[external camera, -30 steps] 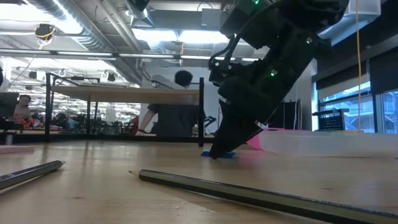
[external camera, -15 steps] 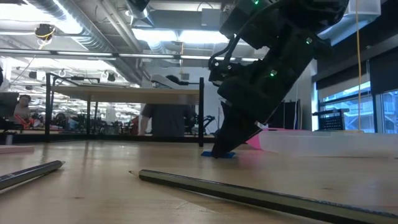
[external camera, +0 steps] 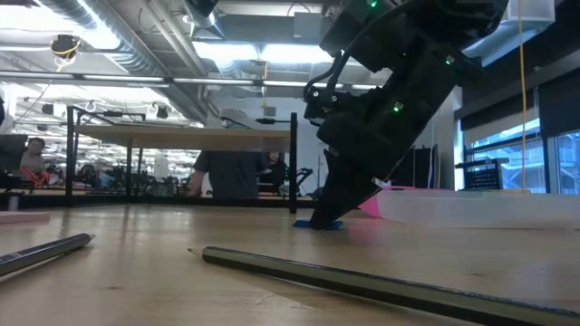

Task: Pack school essentials
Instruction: Put the blue eraser into the pink supply box

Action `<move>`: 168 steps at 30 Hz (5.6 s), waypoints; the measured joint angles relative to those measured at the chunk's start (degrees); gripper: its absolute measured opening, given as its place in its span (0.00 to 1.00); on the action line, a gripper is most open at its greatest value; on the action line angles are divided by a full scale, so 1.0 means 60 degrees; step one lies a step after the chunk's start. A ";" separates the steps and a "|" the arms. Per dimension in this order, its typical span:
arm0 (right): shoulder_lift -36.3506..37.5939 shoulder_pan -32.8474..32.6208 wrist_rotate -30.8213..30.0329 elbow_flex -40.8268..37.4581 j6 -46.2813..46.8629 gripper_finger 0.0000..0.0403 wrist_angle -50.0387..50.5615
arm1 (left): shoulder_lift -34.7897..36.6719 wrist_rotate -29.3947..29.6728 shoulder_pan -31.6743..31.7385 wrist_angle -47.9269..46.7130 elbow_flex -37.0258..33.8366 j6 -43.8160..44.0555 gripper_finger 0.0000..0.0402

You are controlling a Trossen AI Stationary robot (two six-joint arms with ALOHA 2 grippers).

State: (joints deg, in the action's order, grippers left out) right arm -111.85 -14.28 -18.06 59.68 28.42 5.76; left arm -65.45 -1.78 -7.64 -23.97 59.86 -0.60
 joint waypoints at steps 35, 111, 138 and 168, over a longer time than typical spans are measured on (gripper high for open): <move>0.0380 -0.0004 0.0102 0.0208 -0.0029 0.29 0.0184 | 0.0000 -0.0004 0.0000 0.0000 0.0000 -0.0004 0.00; 0.0029 0.0249 0.1162 0.0245 -0.0861 0.61 0.0210 | 0.0004 -0.0002 0.0000 -0.0166 0.0004 -0.0007 0.00; -0.0004 0.0299 0.1004 0.0244 -0.0801 0.26 0.0269 | 0.0004 -0.0004 0.0000 -0.0160 0.0004 0.0008 0.00; 0.0092 0.0306 0.1205 0.0215 -0.0827 0.22 0.0207 | 0.0004 -0.0004 0.0000 -0.0156 0.0004 0.0025 0.00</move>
State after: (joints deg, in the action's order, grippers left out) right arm -111.30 -12.45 -10.83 60.97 23.46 7.00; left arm -65.43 -1.80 -7.64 -24.90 59.88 -0.45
